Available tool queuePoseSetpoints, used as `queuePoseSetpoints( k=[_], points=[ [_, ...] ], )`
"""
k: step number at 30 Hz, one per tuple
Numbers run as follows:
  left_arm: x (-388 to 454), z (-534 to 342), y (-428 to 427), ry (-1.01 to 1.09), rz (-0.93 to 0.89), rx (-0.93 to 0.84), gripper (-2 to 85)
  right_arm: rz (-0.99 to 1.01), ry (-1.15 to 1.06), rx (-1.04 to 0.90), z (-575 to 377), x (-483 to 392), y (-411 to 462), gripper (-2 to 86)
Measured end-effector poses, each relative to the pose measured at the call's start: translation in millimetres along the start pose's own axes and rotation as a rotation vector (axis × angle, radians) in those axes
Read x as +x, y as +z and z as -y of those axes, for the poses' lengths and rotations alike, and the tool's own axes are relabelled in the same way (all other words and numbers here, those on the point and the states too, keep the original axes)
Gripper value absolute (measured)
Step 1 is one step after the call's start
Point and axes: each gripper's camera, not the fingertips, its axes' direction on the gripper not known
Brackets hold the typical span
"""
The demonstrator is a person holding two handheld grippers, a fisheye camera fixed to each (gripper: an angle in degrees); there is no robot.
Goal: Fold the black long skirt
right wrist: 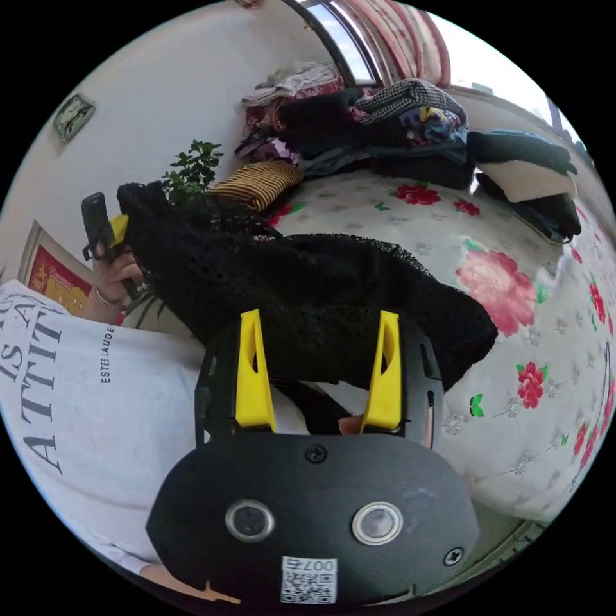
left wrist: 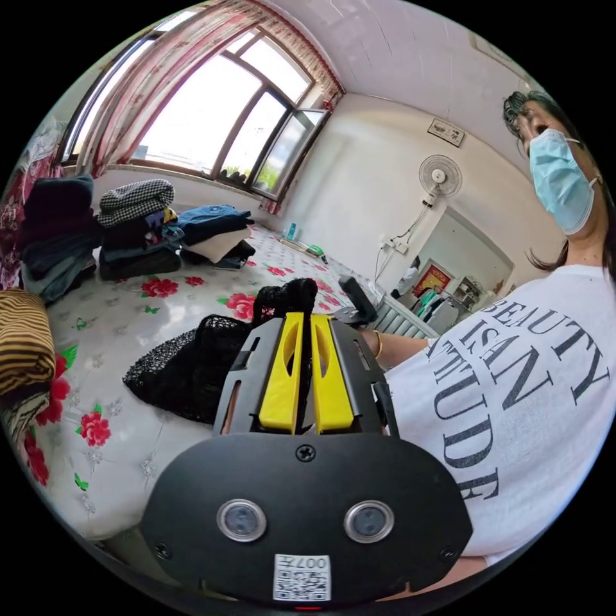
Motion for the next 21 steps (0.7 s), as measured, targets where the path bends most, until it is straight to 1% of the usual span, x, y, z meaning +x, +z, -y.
queuePoseSetpoints(
  k=[1, 2, 3, 4, 5, 6, 9, 12, 13, 14, 15, 17, 18, 20, 21],
  points=[
    [6, -3, -3, -0.018, 0.016, 0.019, -0.8, -0.023, -0.029, -0.063, 3, 3, 22, 16.8],
    [10, -5, -4, -0.045, 0.036, 0.028, -0.8, 0.001, -0.025, -0.108, 4, 10, 42, 16.2],
    [13, -7, -4, -0.060, 0.050, 0.030, -0.8, 0.041, -0.014, -0.130, 5, 16, 51, 14.0],
    [17, -10, -3, -0.091, 0.085, 0.037, -0.8, 0.146, -0.007, -0.160, 7, 24, 63, 9.6],
    [20, -14, -4, -0.132, 0.106, 0.059, -0.8, 0.199, 0.010, -0.154, 6, 29, 67, 5.2],
    [21, -16, -5, -0.154, 0.111, 0.069, -0.8, 0.220, 0.009, -0.133, 5, 30, 65, 3.1],
    [32, -24, -19, -0.200, 0.148, 0.162, -0.8, 0.238, -0.047, -0.002, -5, 27, 27, 0.8],
    [50, -21, -39, -0.211, 0.216, 0.275, -0.9, 0.207, -0.107, 0.246, -20, 23, -64, 0.1],
    [64, -15, -49, -0.190, 0.229, 0.339, -0.9, 0.185, -0.151, 0.387, -28, 17, -113, 0.0],
    [82, -4, -58, -0.139, 0.223, 0.404, -0.9, 0.164, -0.215, 0.525, -36, 6, -165, 0.0],
    [92, 4, -61, -0.104, 0.211, 0.434, -0.9, 0.155, -0.258, 0.590, -41, -2, -189, -0.1],
    [145, 39, -70, 0.060, 0.194, 0.538, -0.9, 0.042, -0.427, 0.801, -61, -48, -275, -0.1],
    [160, 48, -72, 0.099, 0.200, 0.562, -0.9, 0.004, -0.459, 0.846, -66, -61, -292, -0.1],
    [221, 80, -86, 0.266, 0.230, 0.673, -0.9, -0.118, -0.587, 1.011, -85, -105, -353, -0.1],
    [236, 87, -90, 0.308, 0.238, 0.698, -0.9, -0.136, -0.618, 1.053, -91, -115, -366, -0.1]
  ],
)
